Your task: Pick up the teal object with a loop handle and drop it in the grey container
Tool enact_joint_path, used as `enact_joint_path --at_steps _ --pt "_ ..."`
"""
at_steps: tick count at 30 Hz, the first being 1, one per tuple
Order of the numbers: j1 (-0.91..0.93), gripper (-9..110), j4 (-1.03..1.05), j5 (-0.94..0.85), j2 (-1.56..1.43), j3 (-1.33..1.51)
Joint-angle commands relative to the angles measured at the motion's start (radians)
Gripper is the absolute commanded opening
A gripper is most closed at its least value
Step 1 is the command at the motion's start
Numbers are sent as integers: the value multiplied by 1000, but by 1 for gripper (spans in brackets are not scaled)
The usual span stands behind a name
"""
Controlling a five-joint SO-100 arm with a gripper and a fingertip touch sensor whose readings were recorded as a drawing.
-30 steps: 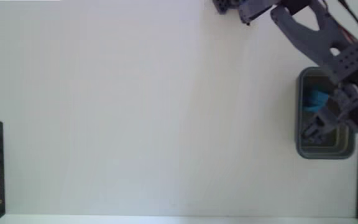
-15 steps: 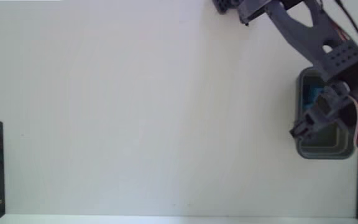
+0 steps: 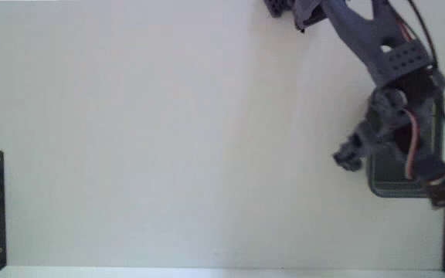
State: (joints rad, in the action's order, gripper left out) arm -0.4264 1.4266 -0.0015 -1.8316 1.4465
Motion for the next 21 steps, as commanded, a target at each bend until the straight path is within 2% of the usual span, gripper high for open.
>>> enact_joint_path --at_steps 1,21 --pt "28 110 1 2 -127 34" --pt "245 110 3 2 -411 317"
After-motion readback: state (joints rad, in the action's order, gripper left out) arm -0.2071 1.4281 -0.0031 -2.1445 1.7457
